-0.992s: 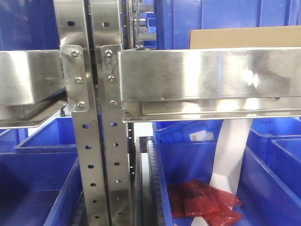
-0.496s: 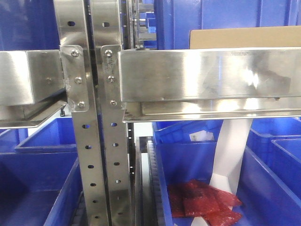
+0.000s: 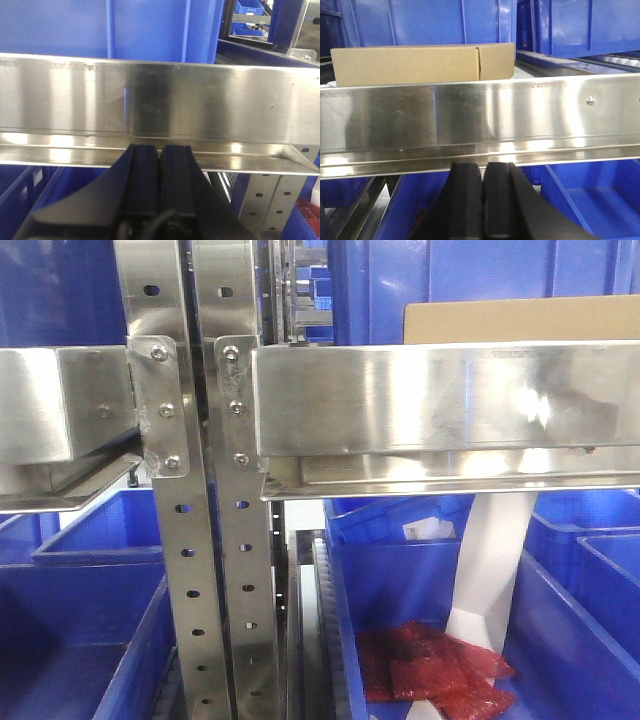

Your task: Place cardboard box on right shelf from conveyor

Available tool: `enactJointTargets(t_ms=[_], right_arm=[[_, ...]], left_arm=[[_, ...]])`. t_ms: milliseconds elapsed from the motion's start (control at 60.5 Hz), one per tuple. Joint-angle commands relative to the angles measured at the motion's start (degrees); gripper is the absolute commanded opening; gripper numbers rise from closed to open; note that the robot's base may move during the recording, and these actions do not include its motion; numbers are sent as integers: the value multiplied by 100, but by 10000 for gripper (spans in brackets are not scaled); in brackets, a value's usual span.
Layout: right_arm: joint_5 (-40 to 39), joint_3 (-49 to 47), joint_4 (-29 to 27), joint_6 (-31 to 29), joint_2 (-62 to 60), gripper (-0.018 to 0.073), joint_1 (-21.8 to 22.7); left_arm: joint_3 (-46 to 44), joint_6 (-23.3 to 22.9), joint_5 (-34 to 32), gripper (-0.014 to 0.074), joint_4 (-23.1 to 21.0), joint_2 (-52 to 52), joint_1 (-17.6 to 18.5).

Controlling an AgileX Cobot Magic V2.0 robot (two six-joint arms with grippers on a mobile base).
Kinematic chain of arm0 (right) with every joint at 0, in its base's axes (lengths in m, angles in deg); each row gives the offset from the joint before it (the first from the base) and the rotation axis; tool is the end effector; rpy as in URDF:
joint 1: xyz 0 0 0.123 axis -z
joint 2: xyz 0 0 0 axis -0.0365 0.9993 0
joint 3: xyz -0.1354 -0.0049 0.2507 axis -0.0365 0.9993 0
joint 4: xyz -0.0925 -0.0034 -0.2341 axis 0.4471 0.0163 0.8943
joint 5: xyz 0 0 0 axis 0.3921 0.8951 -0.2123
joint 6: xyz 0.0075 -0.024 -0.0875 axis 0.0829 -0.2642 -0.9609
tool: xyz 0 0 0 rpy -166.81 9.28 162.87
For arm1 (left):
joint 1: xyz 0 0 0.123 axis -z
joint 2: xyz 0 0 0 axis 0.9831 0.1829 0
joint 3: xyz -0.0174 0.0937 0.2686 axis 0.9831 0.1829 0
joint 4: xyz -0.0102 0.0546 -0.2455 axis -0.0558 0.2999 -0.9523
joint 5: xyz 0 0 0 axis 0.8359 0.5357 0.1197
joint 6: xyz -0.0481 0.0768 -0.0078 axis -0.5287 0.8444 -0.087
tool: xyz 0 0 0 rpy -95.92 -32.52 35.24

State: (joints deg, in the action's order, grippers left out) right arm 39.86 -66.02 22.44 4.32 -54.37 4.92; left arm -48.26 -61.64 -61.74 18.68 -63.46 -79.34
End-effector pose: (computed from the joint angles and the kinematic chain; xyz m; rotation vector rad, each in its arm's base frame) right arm 0.0570 -0.0018 0.1946 0.1136 1.5979 0.0492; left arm 0.0566 -0.0010 0.1924 -0.0166 1.6204 -0.0332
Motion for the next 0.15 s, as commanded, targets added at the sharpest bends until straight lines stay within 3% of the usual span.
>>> enactJointTargets(t_ms=[0,132], right_arm=[[-531,-29,46,-56,-108,57,33],[-531,-29,46,-56,-108,57,33]], left_arm=[[56,2,-493,-116,-34,-74,9],[56,2,-493,-116,-34,-74,9]])
